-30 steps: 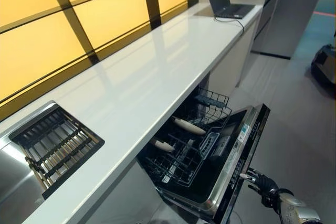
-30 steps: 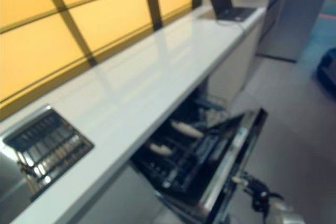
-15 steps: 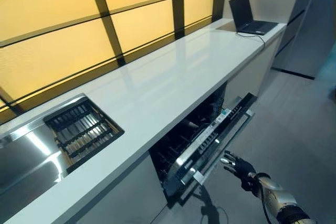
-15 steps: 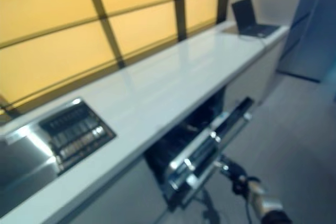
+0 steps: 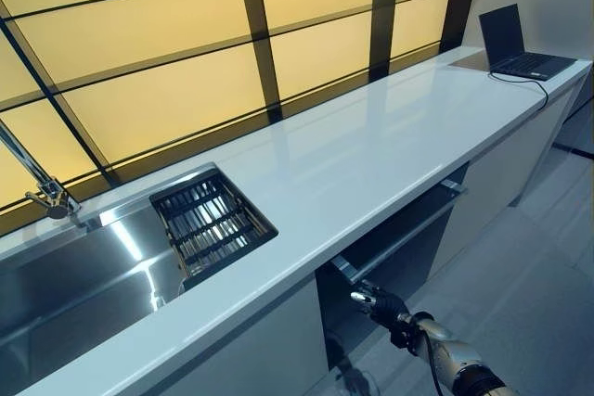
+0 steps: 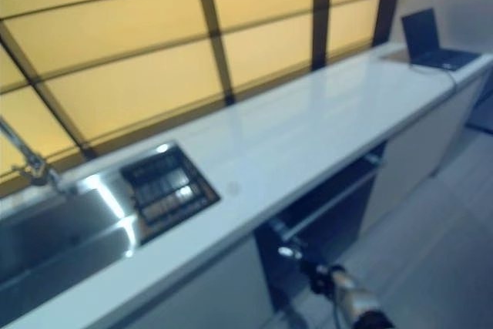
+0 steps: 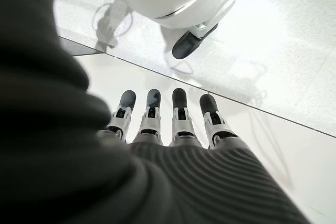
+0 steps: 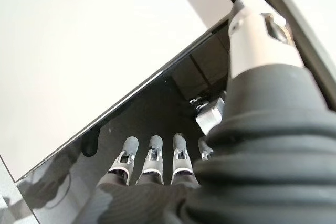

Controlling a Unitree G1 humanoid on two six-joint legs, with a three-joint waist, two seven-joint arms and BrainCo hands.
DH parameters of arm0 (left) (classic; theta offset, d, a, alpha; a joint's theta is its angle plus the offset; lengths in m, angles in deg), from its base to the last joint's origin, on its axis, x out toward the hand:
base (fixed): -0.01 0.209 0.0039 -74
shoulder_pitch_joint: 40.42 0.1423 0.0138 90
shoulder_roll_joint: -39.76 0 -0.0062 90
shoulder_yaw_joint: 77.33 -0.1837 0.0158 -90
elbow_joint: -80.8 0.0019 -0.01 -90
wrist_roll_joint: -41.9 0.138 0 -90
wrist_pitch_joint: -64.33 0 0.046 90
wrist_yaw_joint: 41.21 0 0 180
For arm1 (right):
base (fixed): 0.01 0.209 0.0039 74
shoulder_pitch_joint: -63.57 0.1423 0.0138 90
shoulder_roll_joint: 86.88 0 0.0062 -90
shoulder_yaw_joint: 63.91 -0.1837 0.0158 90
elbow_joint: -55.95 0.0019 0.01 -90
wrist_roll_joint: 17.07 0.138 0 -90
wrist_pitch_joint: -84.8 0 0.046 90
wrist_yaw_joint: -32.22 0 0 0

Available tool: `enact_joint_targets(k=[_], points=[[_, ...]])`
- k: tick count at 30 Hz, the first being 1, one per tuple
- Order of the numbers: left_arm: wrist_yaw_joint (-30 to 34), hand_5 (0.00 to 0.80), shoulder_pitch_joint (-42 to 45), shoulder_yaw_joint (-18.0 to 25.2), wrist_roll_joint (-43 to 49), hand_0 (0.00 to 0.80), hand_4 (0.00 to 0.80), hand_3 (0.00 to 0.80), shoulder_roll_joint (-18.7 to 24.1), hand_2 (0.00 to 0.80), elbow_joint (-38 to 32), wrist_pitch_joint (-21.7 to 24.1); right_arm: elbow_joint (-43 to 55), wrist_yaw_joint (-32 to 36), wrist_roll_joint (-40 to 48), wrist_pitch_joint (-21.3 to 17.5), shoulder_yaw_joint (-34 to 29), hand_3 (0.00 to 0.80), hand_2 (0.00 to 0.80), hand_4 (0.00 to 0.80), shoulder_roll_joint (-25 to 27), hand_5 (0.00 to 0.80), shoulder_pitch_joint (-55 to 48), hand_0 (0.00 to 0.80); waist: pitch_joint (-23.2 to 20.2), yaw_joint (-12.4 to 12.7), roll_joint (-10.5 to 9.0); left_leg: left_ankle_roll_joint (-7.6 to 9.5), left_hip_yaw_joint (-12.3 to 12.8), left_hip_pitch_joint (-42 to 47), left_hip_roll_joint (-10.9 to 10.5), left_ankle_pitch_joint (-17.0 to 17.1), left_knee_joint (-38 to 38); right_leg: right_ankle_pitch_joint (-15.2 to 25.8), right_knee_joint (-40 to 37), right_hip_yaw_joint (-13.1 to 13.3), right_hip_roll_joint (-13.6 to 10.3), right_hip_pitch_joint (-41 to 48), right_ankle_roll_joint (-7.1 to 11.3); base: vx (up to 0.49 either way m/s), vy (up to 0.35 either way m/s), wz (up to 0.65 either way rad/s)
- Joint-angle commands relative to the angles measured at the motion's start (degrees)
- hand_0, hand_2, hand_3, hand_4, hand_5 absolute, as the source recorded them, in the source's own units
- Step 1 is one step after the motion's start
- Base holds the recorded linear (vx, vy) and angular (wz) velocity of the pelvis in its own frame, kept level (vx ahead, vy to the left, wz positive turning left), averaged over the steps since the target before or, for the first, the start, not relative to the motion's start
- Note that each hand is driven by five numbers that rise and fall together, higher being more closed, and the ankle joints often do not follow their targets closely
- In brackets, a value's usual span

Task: Take plates into dishwasher

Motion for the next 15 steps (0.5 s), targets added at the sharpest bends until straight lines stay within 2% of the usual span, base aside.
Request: enact_joint_targets(k=[1, 5, 11, 15], points=[[-1.12, 0.0, -3.93, -1.17, 0.75, 0.0, 0.0, 0.0, 1.86, 0.0, 0.96, 0.96, -0.16, 1.55, -0.46, -2.65, -0.86, 0.0, 0.0, 0.0, -2.06, 0.0, 7.22, 0.0, 2.25, 3.14, -1.82, 3.31, 1.97, 2.31, -3.7, -6.25, 0.42, -6.47, 8.05, 3.55, -4.15, 2.45, 5.15, 0.025, 0.06, 0.06], [-1.43, 0.0, -3.21, -0.09, 0.32, 0.0, 0.0, 0.0, 2.17, 0.0, 0.91, 1.34, -0.55, 1.37, -3.69, -3.65, -0.75, 0.0, 0.0, 0.0, -1.48, 0.0, 6.22, 0.0, 2.04, 3.5, -2.57, 3.83, 1.63, 2.31, -3.96, -6.5, 0.29, -5.1, 9.31, 4.16, -4.75, 1.72, 5.57, 0.024, 0.082, 0.01], [-5.27, 0.0, -2.21, 3.06, -0.51, 0.0, 0.0, 0.0, 2.82, 0.0, 0.1, 0.88, 2.61, -5.6, -25.04, -10.92, 1.9, 0.0, 0.0, 0.0, 2.58, 0.0, 3.38, 0.0, 2.34, 4.04, -4.81, 4.84, 0.89, 2.2, -4.24, -7.05, 0.48, -1.47, 12.43, 5.58, -6.08, 0.5, 6.57, 0.006, 0.066, 0.0], [-6.82, 0.0, -1.59, 5.92, -0.91, 0.0, 0.0, 0.0, 3.68, 0.0, -0.51, 0.07, 7.09, -7.57, -28.91, -11.71, 2.85, 0.0, 0.0, 0.0, 5.66, 0.0, 0.07, 0.0, 2.19, 4.16, -6.31, 5.22, -0.06, 2.13, -3.99, -7.34, 0.54, 0.15, 13.33, 6.58, -6.42, 0.49, 7.23, 0.003, 0.024, 0.03]])
